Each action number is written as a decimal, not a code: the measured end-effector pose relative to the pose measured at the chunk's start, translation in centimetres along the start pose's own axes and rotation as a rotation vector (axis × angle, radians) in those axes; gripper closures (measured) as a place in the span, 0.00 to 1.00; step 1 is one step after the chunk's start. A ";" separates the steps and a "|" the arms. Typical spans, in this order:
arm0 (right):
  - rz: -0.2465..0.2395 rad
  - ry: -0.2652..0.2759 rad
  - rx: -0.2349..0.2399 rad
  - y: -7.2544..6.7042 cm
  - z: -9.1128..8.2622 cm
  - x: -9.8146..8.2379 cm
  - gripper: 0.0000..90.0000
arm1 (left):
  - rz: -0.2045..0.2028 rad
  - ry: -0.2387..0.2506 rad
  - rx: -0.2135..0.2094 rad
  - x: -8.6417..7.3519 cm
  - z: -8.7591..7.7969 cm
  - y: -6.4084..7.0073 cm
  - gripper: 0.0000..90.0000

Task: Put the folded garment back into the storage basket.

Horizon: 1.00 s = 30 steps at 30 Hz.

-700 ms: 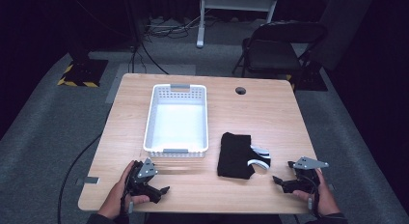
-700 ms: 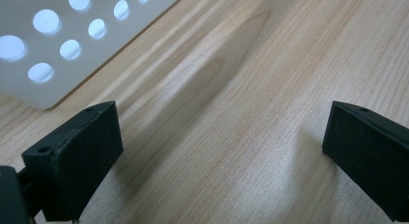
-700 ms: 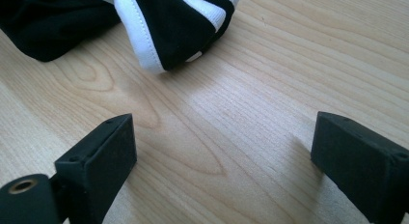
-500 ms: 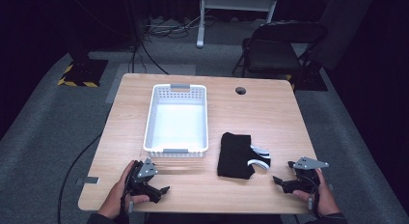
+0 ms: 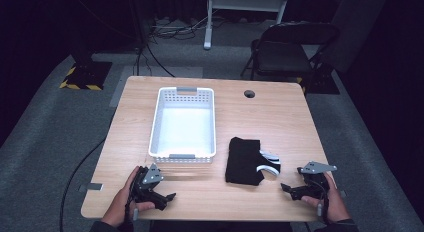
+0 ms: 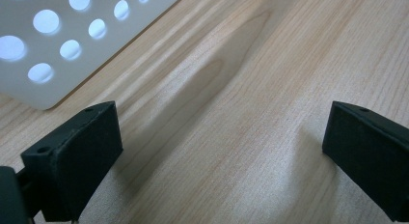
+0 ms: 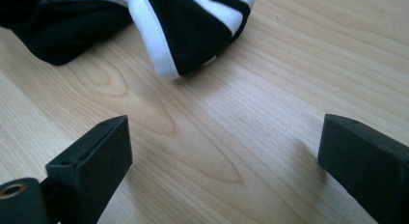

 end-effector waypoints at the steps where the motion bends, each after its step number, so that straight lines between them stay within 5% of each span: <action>1: 0.002 0.006 0.001 0.0 -0.1 0.2 0.06 | 0.000 0.000 -0.001 0.0 0.0 0.0 0.00; 11: -0.007 0.052 0.028 -1.0 -0.5 2.1 0.06 | 0.000 0.000 0.000 0.0 0.0 0.0 0.00; 30: -0.042 0.062 0.045 -2.4 0.5 4.8 0.06 | 0.000 0.000 -0.001 0.0 0.0 0.0 0.00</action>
Point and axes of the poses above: each handheld gripper's, and its own axes: z roughly forward along the jaws, x roughly out of its top, y roughly to its right, the point moved 9 cm from there along z, roughly forward along the jaws, and after that the axes turned 7 degrees about -x, right-handed, at the moved point
